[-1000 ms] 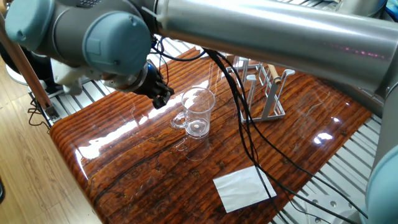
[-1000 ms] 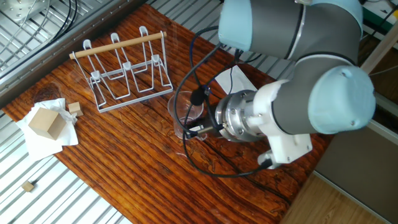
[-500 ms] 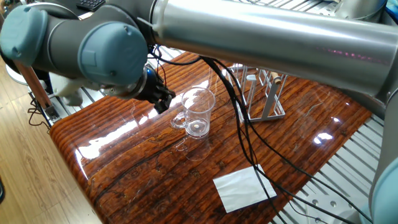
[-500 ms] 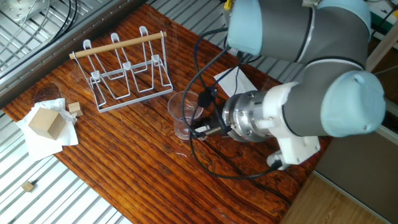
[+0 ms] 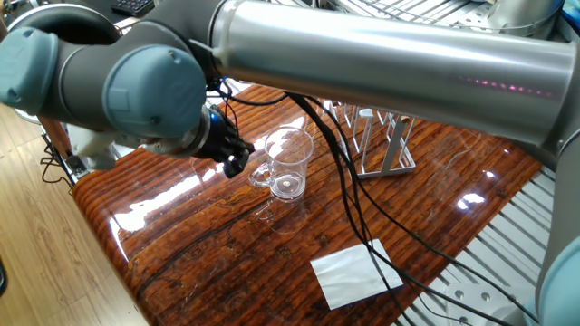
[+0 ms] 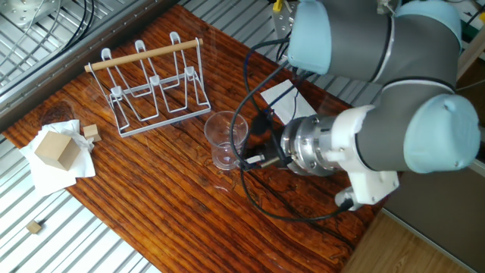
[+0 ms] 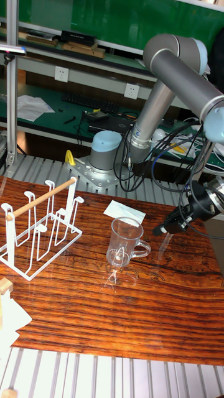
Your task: Put the cup on the cup rack
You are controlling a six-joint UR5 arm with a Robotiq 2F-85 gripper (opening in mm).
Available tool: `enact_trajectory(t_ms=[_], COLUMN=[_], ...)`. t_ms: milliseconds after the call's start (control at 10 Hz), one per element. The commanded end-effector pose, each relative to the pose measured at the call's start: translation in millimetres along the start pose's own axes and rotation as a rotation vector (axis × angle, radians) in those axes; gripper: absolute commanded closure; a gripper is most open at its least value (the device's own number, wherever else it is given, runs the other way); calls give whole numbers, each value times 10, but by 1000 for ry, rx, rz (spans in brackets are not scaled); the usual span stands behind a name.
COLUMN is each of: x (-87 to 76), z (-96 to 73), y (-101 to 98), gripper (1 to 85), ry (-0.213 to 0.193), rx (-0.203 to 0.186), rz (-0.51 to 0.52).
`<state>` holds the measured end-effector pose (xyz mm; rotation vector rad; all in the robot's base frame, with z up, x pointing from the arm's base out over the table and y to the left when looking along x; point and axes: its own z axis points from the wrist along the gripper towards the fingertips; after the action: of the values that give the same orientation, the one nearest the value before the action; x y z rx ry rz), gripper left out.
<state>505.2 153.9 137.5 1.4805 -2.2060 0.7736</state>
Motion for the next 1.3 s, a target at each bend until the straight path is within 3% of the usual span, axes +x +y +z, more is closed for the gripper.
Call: enact_trajectory(t_ms=[0, 400, 700, 1200], x=[131, 126, 294, 332], z=[0, 8, -26, -38], y=[156, 224, -6, -155], gripper=[843, 843, 843, 843], ry=[89, 111, 193, 228], rx=[-27, -38, 43, 79], rz=[-25, -30, -140, -319])
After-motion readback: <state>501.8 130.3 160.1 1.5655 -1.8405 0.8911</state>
